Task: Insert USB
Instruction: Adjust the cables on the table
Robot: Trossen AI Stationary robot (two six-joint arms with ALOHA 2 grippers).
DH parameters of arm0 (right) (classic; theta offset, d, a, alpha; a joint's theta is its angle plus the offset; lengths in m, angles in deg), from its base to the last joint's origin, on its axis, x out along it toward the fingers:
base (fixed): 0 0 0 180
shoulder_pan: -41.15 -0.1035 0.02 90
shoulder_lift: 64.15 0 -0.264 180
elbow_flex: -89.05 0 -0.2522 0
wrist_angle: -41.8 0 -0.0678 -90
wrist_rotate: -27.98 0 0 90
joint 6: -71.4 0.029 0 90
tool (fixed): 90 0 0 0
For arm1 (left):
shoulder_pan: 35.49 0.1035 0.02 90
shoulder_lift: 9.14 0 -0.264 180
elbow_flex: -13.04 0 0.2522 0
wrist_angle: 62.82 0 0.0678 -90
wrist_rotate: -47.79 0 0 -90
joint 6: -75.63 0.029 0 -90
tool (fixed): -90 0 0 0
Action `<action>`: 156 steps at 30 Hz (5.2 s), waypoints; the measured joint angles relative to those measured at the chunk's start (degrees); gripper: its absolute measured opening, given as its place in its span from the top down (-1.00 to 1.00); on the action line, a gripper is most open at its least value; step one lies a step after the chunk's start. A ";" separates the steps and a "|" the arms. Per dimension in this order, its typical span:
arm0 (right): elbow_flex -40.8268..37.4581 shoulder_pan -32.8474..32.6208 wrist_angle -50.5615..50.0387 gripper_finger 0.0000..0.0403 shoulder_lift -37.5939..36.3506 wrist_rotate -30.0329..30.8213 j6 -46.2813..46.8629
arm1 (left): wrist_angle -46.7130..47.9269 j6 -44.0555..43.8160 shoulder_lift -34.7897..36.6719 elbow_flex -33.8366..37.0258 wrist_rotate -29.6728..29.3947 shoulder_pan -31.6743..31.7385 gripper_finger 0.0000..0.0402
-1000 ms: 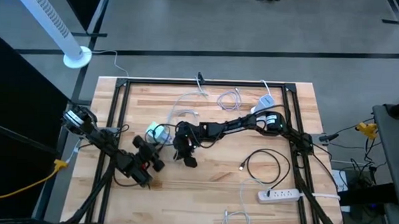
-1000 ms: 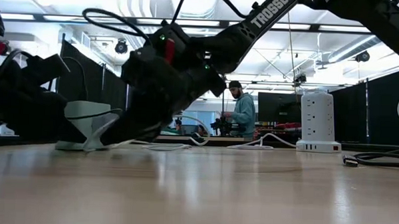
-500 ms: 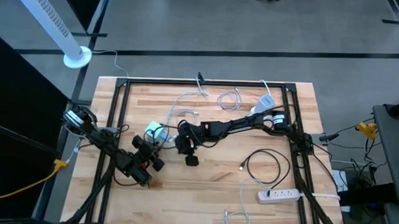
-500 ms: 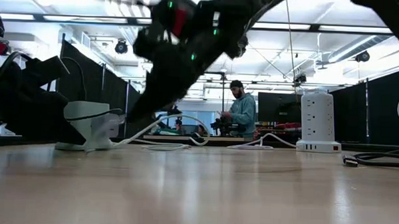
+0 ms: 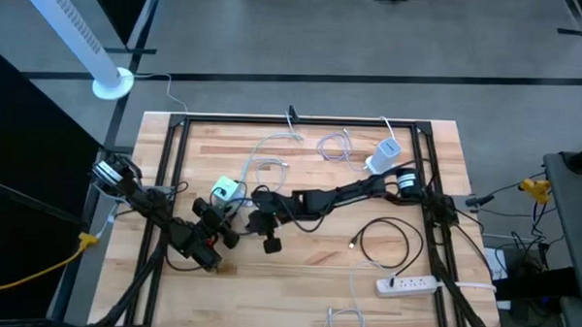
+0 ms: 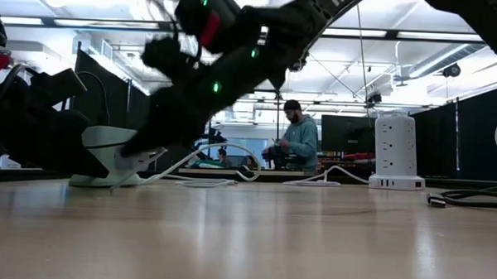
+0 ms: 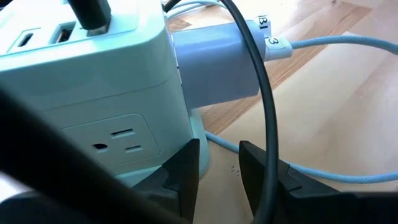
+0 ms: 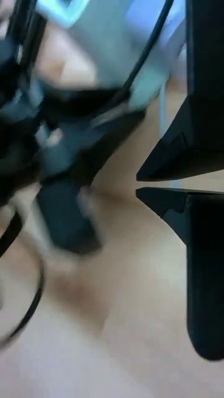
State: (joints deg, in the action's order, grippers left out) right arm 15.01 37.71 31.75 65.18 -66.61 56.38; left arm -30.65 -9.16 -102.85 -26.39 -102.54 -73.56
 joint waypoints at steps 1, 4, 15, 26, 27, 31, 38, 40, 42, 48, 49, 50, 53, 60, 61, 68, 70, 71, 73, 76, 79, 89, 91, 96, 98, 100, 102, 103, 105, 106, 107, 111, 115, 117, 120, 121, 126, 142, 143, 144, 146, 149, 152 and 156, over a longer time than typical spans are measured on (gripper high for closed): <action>0.00 0.07 -0.01 0.94 0.64 2.11 -1.18 | 0.03 0.00 0.00 0.00 0.00 0.00 0.49; 0.00 0.65 -3.30 0.94 2.14 5.13 -2.67 | 0.05 0.07 0.00 0.00 0.00 0.00 0.49; 0.35 1.14 -25.98 0.94 -0.63 2.04 -13.64 | 1.13 0.20 0.07 0.22 1.26 -0.02 0.49; -0.15 1.09 -34.94 0.94 -8.46 6.03 -20.51 | 1.67 -1.08 0.02 1.04 3.72 0.15 0.49; -0.10 1.12 -34.12 0.94 -9.25 6.04 -20.12 | 1.65 -1.61 0.02 1.07 3.55 0.22 0.49; -0.11 1.36 -32.14 0.94 -9.76 6.09 -19.56 | -3.21 -1.32 0.02 1.07 0.46 0.22 0.49; -0.13 5.30 -28.91 0.94 -9.47 9.13 -18.95 | -19.59 13.85 0.02 1.05 -0.76 0.24 0.49; -0.15 6.77 -28.08 0.94 -9.45 9.26 -17.14 | -21.79 15.52 0.02 1.03 -1.41 0.32 0.49; -0.15 8.10 -27.59 0.94 -9.47 9.08 -14.39 | -22.06 15.74 0.02 1.03 -2.50 0.40 0.49; -0.39 10.03 -28.08 0.94 -9.16 -3.41 -9.13 | -21.19 16.65 0.02 1.03 -4.67 0.48 0.49; -0.46 9.87 -28.54 0.94 -9.10 -4.82 -8.96 | -20.34 16.68 0.02 1.03 -4.69 0.48 0.49; -0.46 9.74 -28.73 0.94 -9.10 -5.23 -9.00 | -19.45 16.53 0.10 1.04 -4.67 0.48 0.49; -0.46 9.57 -28.64 0.94 -9.10 -5.71 -8.36 | -16.70 14.43 1.22 1.05 -3.79 0.48 0.49; -0.52 9.38 -26.69 0.94 -7.89 -6.00 -2.79 | 0.30 9.59 6.62 -0.94 3.92 0.46 0.49; -0.52 9.35 -25.77 0.94 -7.67 -6.14 -1.78 | 3.46 6.80 7.02 -0.93 3.75 0.46 0.49; -0.52 9.35 -25.71 0.94 -7.57 -5.93 5.35 | 17.70 -7.28 6.42 -0.78 5.83 0.48 0.49; -0.52 9.11 -25.67 0.94 -7.47 -5.95 6.46 | 19.13 -7.37 6.26 -0.55 5.47 0.77 0.49; -0.52 9.01 -25.71 0.94 -7.38 -5.94 6.49 | 19.25 -7.41 6.14 -0.32 5.32 1.12 0.49; -0.52 8.68 -25.49 0.94 -6.94 -5.93 6.82 | 19.23 -7.43 5.87 0.43 5.43 1.81 0.49; -0.52 8.35 -24.94 0.93 -6.78 -5.91 6.97 | 18.92 -7.43 5.86 1.47 5.40 2.65 0.49; -0.52 8.31 -23.46 0.93 -6.78 -5.93 7.65 | 18.55 -7.30 5.88 1.95 5.34 3.03 0.49; -0.52 8.38 -18.07 0.93 -6.78 -5.82 7.53 | 3.16 10.82 5.84 1.95 4.78 3.04 0.49; -0.52 8.51 -18.98 0.93 -6.79 -4.55 6.93 | 3.53 11.37 5.84 1.95 5.65 3.04 0.49; -0.52 8.80 -24.54 0.93 -7.83 0.23 4.73 | 8.74 8.88 5.84 1.95 8.41 3.04 0.49; -0.50 8.82 -25.66 0.93 -8.25 0.06 5.79 | 12.20 5.43 5.84 1.95 8.39 3.04 0.49; -0.50 8.64 -26.03 0.93 -8.28 -0.18 6.83 | 15.39 2.49 5.84 1.99 8.41 3.22 0.50; -0.50 8.56 -26.26 0.93 -8.27 -0.38 7.75 | 16.18 2.60 5.84 2.10 8.41 3.21 0.53; -0.50 8.52 -26.24 0.91 -8.27 -0.40 8.06 | 16.14 4.27 5.84 2.12 8.39 3.21 0.54; -0.50 8.45 -26.23 0.83 -8.27 -0.51 9.24 | 15.99 9.00 5.84 2.14 8.37 3.23 0.58; -0.50 8.42 -26.20 0.78 -8.29 -0.97 9.62 | 15.77 11.16 5.84 2.14 8.34 3.27 0.60; -0.50 8.38 -26.08 0.71 -8.27 -1.42 9.97 | 15.65 12.69 5.84 2.14 8.30 3.34 0.61; -0.50 7.80 -25.25 0.40 -8.27 -1.89 10.53 | 15.81 15.37 6.31 2.19 7.24 4.48 0.67; -0.49 7.33 -23.83 0.15 -8.15 -1.56 9.62 | 15.65 18.84 6.45 2.15 6.43 7.05 0.68; -0.46 7.30 -23.00 0.08 -7.67 -1.41 10.16 | 15.51 20.50 6.49 2.08 5.86 8.25 0.69; -0.46 7.29 -22.88 0.04 -6.74 -1.39 11.45 | 15.42 23.06 6.62 2.05 5.31 9.72 0.69; -0.46 7.21 -23.00 0.04 -6.51 -1.38 11.87 | 15.46 23.84 6.62 2.05 5.30 10.11 0.69; -0.46 7.06 -21.78 0.09 -5.35 -1.36 12.62 | 15.54 25.71 6.69 1.96 3.22 11.27 0.69; -0.46 7.06 -20.03 0.72 -5.78 2.68 12.91 | 10.07 29.97 6.75 1.89 -0.26 11.63 0.69; -0.46 7.06 -20.14 0.77 -5.78 2.72 12.77 | 7.89 33.02 6.73 1.96 -0.31 11.64 0.69; -0.47 7.06 -20.50 0.81 -5.78 2.68 12.61 | 5.64 36.41 6.73 2.07 -0.49 11.66 0.69; -0.63 7.06 -21.70 0.89 -5.93 2.64 12.27 | 1.79 42.98 6.75 2.12 -1.06 11.81 0.69; -0.66 7.06 -21.82 0.93 -5.97 2.59 11.60 | 0.62 45.19 6.82 2.12 -0.84 12.46 0.69; -0.66 7.06 -21.49 0.93 -5.97 2.59 11.52 | 0.45 45.29 6.88 2.12 0.13 13.11 0.69; -0.66 7.06 -21.49 0.93 -5.97 2.85 11.52 | 0.31 45.44 6.88 2.05 0.49 13.33 0.69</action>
State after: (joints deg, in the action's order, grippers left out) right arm 14.36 44.77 10.26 59.20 -63.77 67.89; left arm -30.34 36.28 -95.96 -24.34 -102.05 -60.23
